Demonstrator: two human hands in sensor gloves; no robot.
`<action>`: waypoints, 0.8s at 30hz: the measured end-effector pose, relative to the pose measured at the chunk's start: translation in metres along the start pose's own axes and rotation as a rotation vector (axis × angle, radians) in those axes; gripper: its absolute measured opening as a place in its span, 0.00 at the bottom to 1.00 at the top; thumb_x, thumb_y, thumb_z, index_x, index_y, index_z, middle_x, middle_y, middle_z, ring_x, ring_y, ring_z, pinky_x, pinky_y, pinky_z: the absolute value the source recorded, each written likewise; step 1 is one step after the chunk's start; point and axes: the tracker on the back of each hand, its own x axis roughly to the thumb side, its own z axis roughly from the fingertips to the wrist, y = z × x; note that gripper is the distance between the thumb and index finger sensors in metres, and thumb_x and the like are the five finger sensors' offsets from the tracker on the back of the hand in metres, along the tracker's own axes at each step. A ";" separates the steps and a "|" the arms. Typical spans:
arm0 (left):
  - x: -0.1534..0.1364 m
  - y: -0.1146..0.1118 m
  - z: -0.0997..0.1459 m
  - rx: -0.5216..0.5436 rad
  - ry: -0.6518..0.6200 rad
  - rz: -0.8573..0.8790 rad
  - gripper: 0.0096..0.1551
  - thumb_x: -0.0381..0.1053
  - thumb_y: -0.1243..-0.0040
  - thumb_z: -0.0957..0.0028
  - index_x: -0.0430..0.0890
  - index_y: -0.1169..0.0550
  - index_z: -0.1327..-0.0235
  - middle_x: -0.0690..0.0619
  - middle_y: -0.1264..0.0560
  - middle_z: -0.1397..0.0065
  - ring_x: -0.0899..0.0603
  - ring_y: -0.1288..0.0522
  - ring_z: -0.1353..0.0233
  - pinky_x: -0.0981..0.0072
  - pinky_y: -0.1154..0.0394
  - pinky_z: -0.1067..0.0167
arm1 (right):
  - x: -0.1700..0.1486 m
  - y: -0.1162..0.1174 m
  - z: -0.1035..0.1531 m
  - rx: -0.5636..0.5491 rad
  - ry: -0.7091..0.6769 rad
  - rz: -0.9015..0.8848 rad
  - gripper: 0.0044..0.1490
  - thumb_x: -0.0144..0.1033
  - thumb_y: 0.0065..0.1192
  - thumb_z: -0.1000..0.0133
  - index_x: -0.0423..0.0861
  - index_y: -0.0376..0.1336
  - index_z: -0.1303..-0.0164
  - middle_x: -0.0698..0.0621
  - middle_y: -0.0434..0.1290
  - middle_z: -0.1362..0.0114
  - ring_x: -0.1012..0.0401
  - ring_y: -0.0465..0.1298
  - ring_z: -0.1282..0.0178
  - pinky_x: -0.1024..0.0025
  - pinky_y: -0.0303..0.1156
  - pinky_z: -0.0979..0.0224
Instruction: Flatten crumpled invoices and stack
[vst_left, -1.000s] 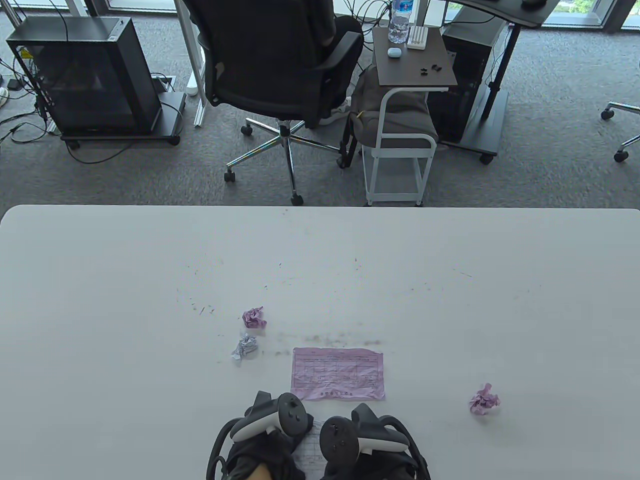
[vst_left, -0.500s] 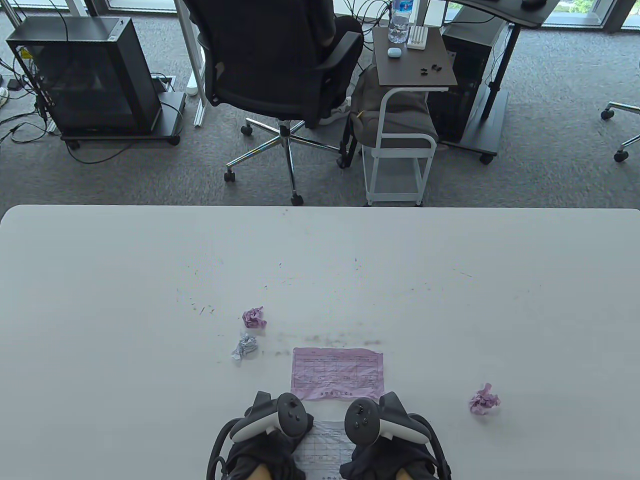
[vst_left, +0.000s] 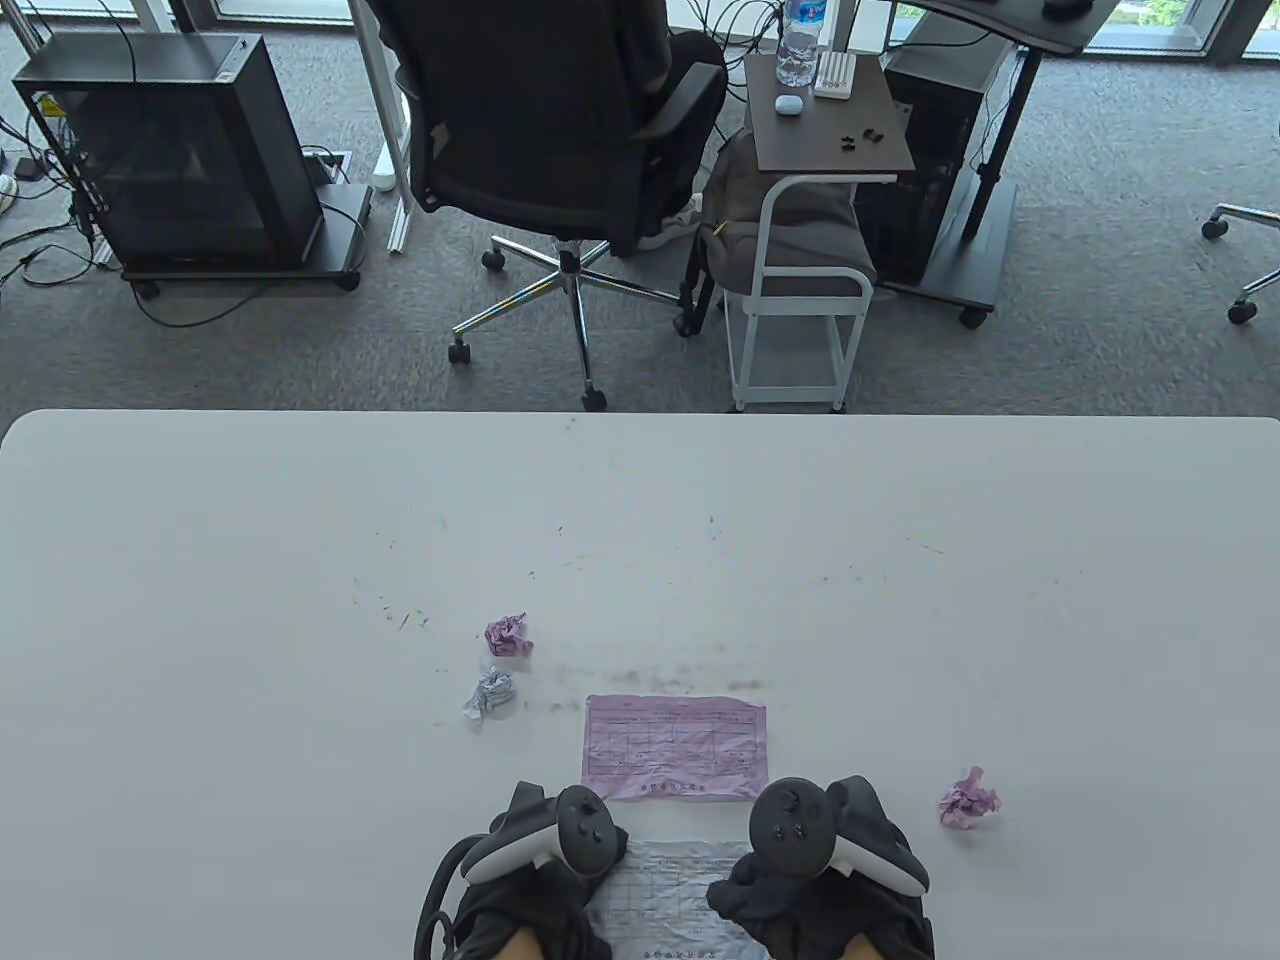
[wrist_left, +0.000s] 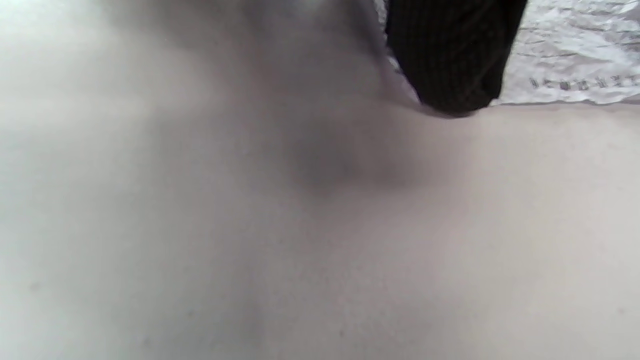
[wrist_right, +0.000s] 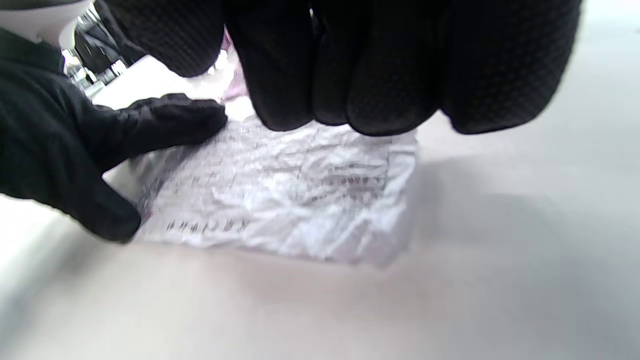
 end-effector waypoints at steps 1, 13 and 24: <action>0.000 0.000 0.000 0.001 -0.002 -0.002 0.58 0.56 0.32 0.47 0.61 0.62 0.26 0.38 0.79 0.29 0.16 0.78 0.32 0.22 0.62 0.37 | 0.004 0.002 -0.002 -0.017 -0.036 0.023 0.29 0.51 0.57 0.38 0.42 0.67 0.38 0.37 0.69 0.32 0.44 0.75 0.42 0.47 0.78 0.47; 0.000 0.000 -0.001 0.009 -0.010 -0.004 0.57 0.56 0.32 0.46 0.60 0.61 0.25 0.38 0.78 0.28 0.16 0.77 0.32 0.22 0.61 0.37 | 0.045 0.044 -0.027 0.095 -0.196 0.298 0.33 0.47 0.56 0.38 0.40 0.56 0.29 0.34 0.51 0.21 0.44 0.61 0.29 0.48 0.68 0.35; 0.001 0.000 -0.001 0.002 -0.005 0.004 0.57 0.56 0.32 0.46 0.61 0.62 0.25 0.38 0.79 0.29 0.16 0.77 0.32 0.22 0.62 0.37 | 0.023 0.027 -0.024 0.058 0.042 0.246 0.32 0.48 0.56 0.37 0.41 0.58 0.30 0.36 0.55 0.22 0.46 0.65 0.33 0.49 0.72 0.38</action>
